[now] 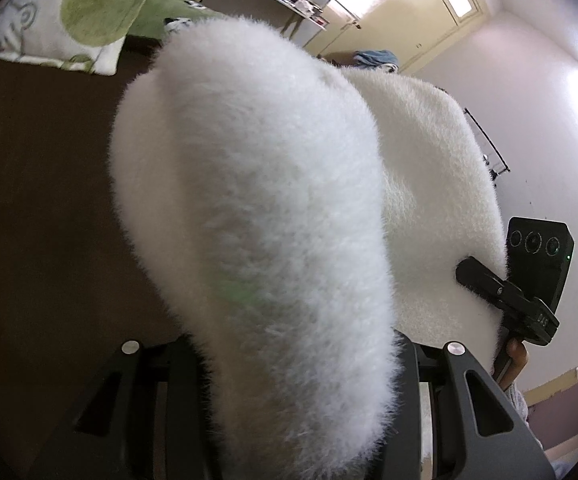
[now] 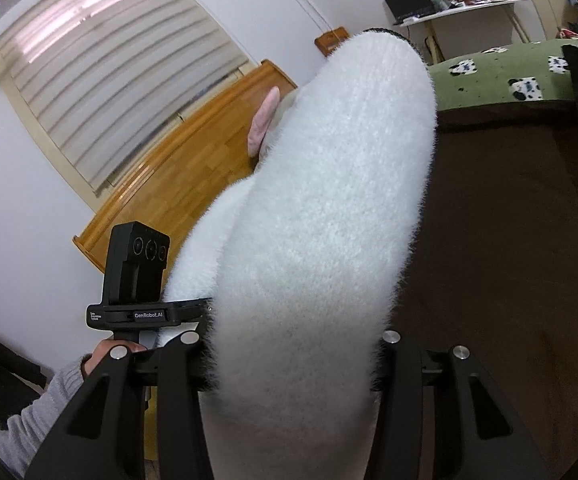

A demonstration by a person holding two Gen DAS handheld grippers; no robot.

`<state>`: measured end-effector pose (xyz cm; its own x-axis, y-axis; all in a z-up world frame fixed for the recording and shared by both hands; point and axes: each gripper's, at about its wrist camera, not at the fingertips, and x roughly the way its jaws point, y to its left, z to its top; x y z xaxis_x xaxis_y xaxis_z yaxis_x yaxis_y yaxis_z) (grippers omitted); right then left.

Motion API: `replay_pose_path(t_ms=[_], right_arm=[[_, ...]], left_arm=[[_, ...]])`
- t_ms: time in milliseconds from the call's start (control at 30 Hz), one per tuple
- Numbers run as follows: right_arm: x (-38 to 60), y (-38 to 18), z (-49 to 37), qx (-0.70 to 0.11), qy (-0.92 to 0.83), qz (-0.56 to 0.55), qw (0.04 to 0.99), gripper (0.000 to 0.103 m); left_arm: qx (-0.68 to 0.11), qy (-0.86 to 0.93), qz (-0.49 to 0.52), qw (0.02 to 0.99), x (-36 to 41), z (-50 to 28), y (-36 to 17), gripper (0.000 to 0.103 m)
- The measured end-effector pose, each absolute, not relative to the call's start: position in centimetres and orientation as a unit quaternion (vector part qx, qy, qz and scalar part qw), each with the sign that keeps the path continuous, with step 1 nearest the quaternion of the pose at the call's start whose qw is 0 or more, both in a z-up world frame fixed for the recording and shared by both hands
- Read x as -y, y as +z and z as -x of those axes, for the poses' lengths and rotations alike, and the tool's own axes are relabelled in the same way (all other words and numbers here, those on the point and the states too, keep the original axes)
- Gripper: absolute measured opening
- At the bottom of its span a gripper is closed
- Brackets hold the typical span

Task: Fold large clothes
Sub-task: 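Carry the lifted bundle with both grippers toward the grey-striped clothes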

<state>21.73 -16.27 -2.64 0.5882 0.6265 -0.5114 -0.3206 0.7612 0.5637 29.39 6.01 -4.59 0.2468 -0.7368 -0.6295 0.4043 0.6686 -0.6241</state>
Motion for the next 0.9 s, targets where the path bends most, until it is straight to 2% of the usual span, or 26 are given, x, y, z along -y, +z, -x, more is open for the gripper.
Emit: replay_pose_path(t_ms=[100, 400, 700, 900], right_arm=[[17.8, -1.9, -20.3, -0.355, 0.264, -0.21, 0.872, 0.046], [22.5, -0.3, -18.0, -0.337, 0.24, -0.218, 0.884, 0.046], [29.8, 1.2, -13.5, -0.317, 0.192, -0.23, 0.9, 0.046], [37.6, 1.7, -9.0, -0.301, 0.134, -0.254, 0.91, 0.046]], left_arm=[[-0.49, -0.381, 0.16, 0.767, -7.0, -27.6, -4.9, 0.04], [-0.485, -0.405, 0.139, 0.762, -2.6, -30.9, -4.8, 0.04], [-0.489, -0.447, 0.107, 0.742, 5.2, -33.7, -5.8, 0.04], [-0.494, -0.491, 0.074, 0.714, 13.3, -34.4, -6.7, 0.04]])
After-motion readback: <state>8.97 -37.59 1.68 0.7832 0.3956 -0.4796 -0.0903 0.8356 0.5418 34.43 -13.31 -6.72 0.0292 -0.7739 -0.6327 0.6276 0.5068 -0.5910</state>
